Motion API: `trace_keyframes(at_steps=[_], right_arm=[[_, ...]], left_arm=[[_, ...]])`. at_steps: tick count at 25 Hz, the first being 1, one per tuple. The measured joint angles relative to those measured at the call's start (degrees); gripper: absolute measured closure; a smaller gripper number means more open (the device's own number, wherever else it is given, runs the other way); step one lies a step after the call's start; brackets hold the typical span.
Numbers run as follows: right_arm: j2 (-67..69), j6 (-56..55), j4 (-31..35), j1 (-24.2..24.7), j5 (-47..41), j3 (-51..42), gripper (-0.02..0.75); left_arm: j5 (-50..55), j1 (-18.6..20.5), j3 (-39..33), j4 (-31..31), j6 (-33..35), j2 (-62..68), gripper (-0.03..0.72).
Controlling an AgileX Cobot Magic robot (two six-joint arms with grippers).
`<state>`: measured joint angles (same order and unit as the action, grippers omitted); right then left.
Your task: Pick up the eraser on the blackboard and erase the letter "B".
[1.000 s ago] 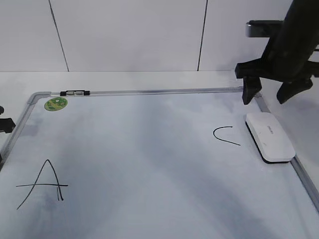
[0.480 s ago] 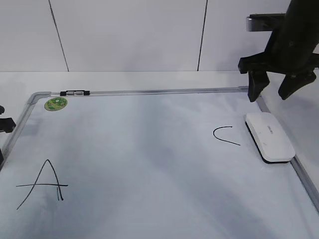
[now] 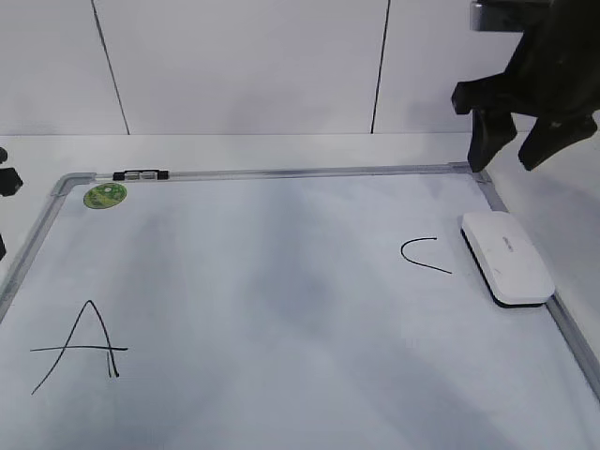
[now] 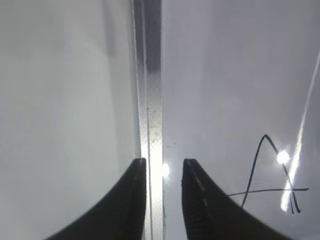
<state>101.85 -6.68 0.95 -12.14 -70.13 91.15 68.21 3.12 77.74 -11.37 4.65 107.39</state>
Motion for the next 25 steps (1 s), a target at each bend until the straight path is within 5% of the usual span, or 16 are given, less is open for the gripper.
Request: trace_keyframes(at_steps=[9, 25], right_arm=[[-9.0, 0.5, 0.6, 0.0, -0.1, -0.3, 0.295], [-35.8, 7.0, -4.2, 0.0, -1.5, -21.1, 0.295]], left_arm=[[0.7, 0.0, 0.6, 0.1, 0.0, -3.6, 0.491], [1.5, 0.0, -15.3, 2.2, 0.0, -31.2, 0.491]])
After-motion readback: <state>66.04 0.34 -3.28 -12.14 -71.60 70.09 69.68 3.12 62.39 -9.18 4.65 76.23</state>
